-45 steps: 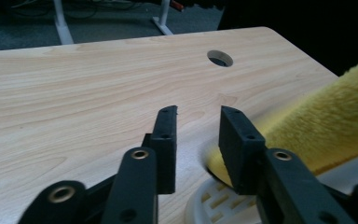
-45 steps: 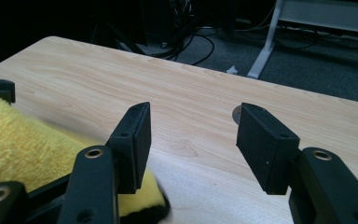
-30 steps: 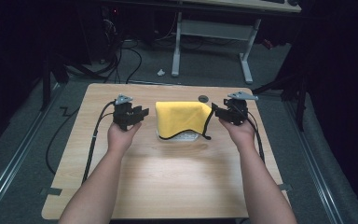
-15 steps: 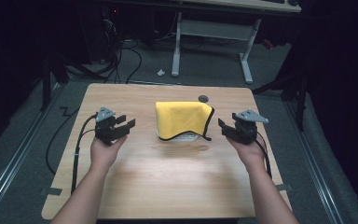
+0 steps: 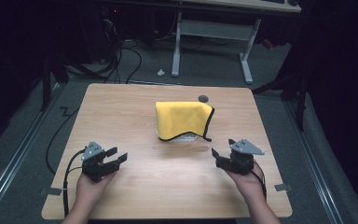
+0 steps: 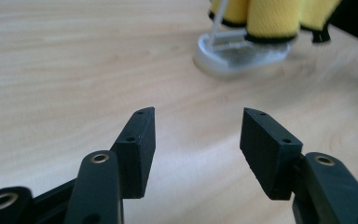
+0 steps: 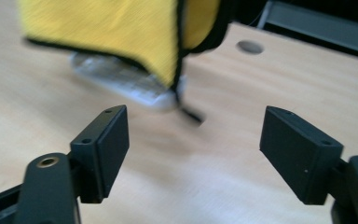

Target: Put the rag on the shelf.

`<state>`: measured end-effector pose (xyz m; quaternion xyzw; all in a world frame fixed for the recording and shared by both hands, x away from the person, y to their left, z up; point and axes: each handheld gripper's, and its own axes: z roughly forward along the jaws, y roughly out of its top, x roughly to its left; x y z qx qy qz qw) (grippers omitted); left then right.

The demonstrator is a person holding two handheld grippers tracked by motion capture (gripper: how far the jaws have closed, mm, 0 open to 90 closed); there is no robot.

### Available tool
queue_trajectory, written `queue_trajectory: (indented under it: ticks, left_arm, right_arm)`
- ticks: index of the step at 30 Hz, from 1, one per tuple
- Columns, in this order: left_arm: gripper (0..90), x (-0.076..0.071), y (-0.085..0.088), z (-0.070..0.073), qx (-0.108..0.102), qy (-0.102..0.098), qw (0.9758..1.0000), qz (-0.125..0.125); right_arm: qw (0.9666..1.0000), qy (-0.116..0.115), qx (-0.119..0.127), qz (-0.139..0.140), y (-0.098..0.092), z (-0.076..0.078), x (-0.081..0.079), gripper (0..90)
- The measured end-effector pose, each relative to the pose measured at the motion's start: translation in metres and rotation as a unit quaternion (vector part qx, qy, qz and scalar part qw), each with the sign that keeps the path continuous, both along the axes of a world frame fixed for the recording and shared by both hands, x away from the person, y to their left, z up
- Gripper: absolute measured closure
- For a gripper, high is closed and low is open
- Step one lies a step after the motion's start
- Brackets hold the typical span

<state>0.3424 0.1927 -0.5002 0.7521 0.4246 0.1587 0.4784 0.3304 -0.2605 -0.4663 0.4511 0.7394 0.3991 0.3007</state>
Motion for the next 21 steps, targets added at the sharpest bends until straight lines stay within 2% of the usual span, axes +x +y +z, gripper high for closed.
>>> queue_trajectory:
  ticks: [2, 6, 8, 9, 10, 11, 16, 18, 21]
  left_arm:
    - [43.9, -0.015, -0.002, -0.004, 0.013, -0.001, 0.9999, -0.005]
    - [42.0, -0.041, -0.007, -0.012, 0.011, 0.023, 0.9995, -0.021]
    - [41.7, -0.052, -0.014, -0.017, 0.007, 0.029, 0.9987, -0.042]
    - [41.6, -0.055, -0.019, -0.021, 0.018, 0.03, 0.998, -0.052]
    - [42.4, -0.055, -0.024, -0.023, 0.033, 0.034, 0.9971, -0.06]
    - [42.4, -0.055, -0.029, -0.025, 0.034, 0.038, 0.9965, -0.067]
    - [42.3, -0.052, -0.033, -0.023, 0.039, 0.027, 0.9962, -0.073]
    - [42.2, -0.051, -0.031, -0.024, 0.041, 0.031, 0.9961, -0.071]
    - [41.7, -0.049, -0.026, -0.024, 0.032, 0.037, 0.9968, -0.063]
  right_arm:
    - [0.9999, 0.014, -0.002, 0.008, 0.007, -0.012, -0.013, 22.3]
    - [0.999, 0.042, -0.006, 0.014, 0.018, -0.033, -0.035, 20.4]
    - [0.9987, 0.044, -0.016, 0.019, 0.021, -0.042, -0.046, 19.6]
    - [0.9985, 0.045, -0.02, 0.022, 0.023, -0.046, -0.051, 19.6]
    - [0.9981, 0.052, -0.02, 0.026, 0.024, -0.049, -0.055, 19.6]
    - [0.9978, 0.057, -0.016, 0.028, 0.024, -0.05, -0.056, 19.6]
    - [0.9976, 0.061, -0.022, 0.025, 0.025, -0.056, -0.053, 19.6]
    - [0.9977, 0.061, -0.019, 0.023, 0.024, -0.056, -0.053, 19.6]
    - [0.9975, 0.064, -0.021, 0.022, 0.022, -0.06, -0.051, 19.4]
